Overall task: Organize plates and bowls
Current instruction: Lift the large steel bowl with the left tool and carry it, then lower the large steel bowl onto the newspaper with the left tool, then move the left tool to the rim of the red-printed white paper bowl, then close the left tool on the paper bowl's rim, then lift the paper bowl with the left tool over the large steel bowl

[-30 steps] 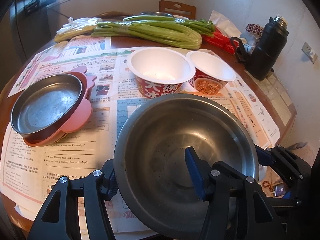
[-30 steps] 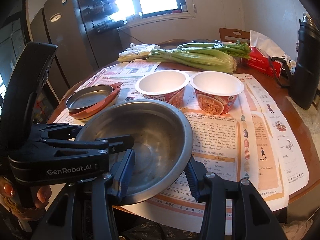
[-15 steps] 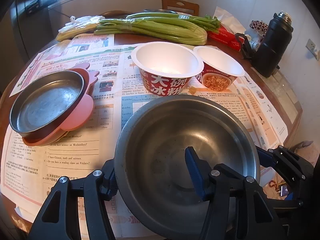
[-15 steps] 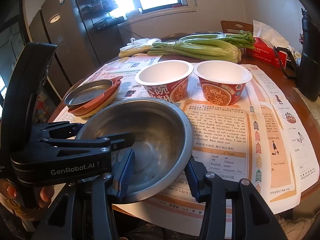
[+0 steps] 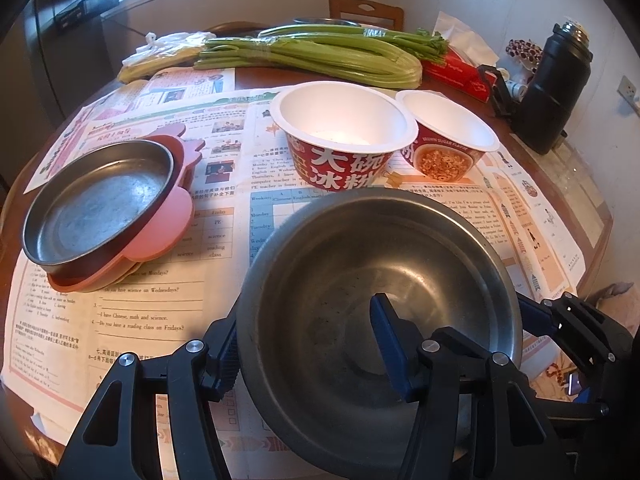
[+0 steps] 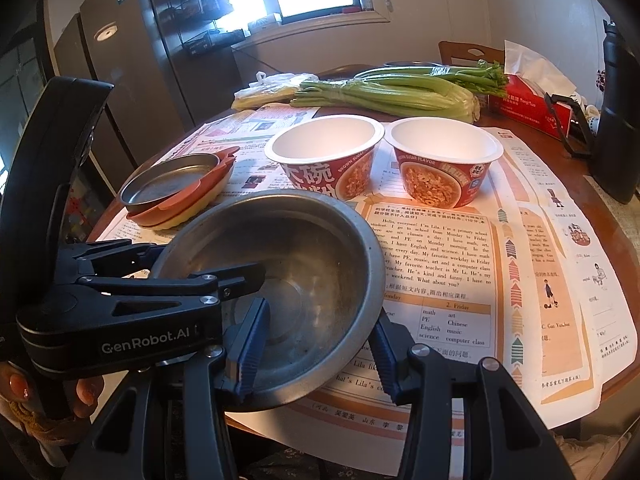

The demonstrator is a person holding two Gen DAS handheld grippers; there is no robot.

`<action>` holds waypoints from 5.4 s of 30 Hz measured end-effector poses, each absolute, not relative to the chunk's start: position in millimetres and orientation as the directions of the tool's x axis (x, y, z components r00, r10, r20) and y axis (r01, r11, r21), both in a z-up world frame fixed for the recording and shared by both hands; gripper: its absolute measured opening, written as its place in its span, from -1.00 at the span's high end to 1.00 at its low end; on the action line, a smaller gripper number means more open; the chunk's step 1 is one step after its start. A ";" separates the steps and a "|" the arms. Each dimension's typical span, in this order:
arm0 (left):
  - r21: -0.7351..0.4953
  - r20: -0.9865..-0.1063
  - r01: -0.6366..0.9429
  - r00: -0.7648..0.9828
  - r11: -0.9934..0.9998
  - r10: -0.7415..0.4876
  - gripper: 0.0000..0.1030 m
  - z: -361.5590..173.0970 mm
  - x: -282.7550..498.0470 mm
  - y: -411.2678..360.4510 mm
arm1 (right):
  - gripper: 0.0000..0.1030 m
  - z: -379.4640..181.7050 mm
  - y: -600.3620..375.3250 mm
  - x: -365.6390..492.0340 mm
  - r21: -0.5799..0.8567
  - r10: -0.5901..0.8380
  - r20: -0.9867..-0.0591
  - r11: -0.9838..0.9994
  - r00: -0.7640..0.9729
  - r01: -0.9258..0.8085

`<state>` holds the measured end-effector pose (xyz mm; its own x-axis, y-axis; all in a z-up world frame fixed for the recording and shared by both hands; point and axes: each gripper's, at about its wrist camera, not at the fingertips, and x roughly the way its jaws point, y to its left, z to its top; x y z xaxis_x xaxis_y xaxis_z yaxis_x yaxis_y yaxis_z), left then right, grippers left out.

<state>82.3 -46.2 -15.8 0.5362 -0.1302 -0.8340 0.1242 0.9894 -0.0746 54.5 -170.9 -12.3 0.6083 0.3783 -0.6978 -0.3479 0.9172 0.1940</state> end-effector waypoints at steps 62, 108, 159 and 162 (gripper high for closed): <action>-0.170 -0.840 0.186 0.487 0.968 -0.241 -0.18 5.7 235.5 -37.6 | 0.04 14.0 -153.0 171.8 0.295 0.375 -0.695 0.927 0.614 -0.233; -0.262 -0.779 0.207 0.532 0.943 -0.333 -0.12 38.1 198.9 -29.7 | 0.01 39.2 -143.7 153.8 0.270 0.414 -0.645 0.910 0.642 -0.315; -0.186 -0.762 0.235 0.579 0.954 -0.291 -0.17 89.2 82.9 -59.1 | 0.01 85.6 -171.9 35.2 0.245 0.456 -0.580 0.888 0.675 -0.390; -0.195 -0.762 0.223 0.579 0.955 -0.291 -0.17 86.9 81.3 -56.9 | 0.01 83.0 -171.6 34.0 0.250 0.463 -0.583 0.884 0.668 -0.395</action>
